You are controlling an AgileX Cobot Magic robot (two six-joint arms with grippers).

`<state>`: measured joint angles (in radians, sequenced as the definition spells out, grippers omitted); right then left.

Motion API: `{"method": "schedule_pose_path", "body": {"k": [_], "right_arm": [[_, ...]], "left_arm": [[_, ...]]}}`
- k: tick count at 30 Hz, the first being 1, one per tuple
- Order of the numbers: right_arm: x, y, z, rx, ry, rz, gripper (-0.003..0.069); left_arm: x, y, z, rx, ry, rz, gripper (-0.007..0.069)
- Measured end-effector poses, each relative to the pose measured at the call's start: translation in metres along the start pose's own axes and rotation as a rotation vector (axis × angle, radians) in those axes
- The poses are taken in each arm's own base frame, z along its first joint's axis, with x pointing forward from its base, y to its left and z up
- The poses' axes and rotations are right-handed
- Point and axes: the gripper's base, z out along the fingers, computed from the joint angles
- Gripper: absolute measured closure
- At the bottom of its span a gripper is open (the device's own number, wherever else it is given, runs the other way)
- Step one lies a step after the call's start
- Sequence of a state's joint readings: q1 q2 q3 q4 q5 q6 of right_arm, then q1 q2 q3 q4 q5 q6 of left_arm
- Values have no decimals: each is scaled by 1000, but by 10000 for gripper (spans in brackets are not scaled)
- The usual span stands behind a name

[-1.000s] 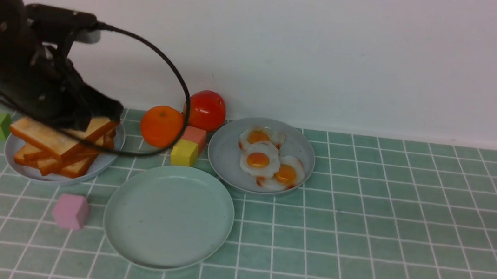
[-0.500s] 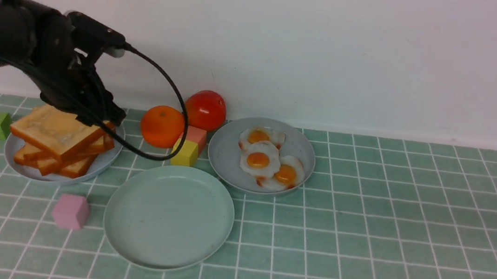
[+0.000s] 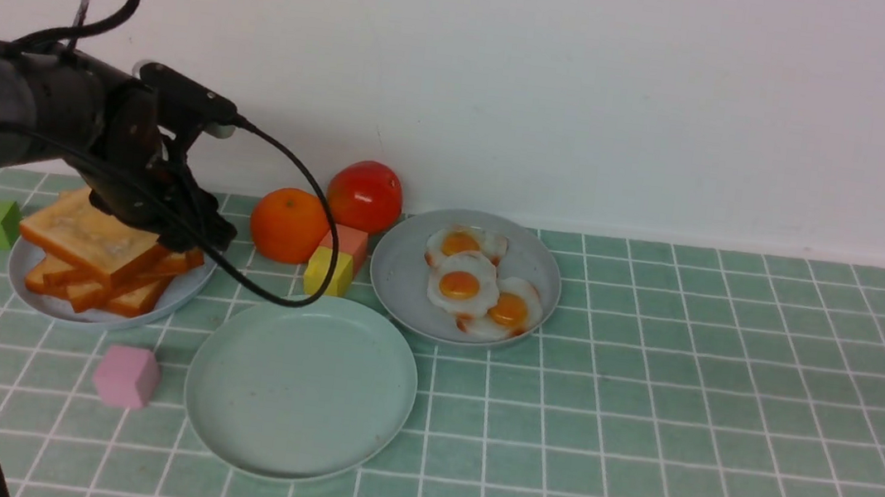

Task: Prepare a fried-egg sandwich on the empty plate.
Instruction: Use the left arm to grab a slice of bread

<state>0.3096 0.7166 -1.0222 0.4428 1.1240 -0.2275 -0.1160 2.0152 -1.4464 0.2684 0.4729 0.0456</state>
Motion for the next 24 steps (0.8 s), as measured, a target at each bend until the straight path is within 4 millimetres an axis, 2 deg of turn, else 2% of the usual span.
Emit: {"method": "schedule_pose_path", "body": {"k": [3,4,6,9,15,16,17,20,24], "right_arm": [[0,0,0,0,0,0,651],[0,0,0,0,1,0,651],[0,0,0,-1,1,0,649],[0,0,0,-1,1,0,648],[0,0,0,-2,0,0,646],[0,0,0,-3,0,0,646],[0,0,0,-3,0,0,646],[0,0,0,-3,0,-9,645],[0,0,0,-4,5,-29,645]], "left_arm": [[0,0,0,0,2,-2,272],[0,0,0,-1,10,-2,323],[0,0,-1,0,14,-1,377],[0,0,-3,-1,18,0,393],[-7,6,-31,-16,0,-8,421],[-12,9,-47,-27,-32,-13,460],[-12,10,-49,-28,-36,-14,469],[-21,16,-79,-47,-102,-24,498],[-22,17,-86,-49,-114,-29,498]]}}
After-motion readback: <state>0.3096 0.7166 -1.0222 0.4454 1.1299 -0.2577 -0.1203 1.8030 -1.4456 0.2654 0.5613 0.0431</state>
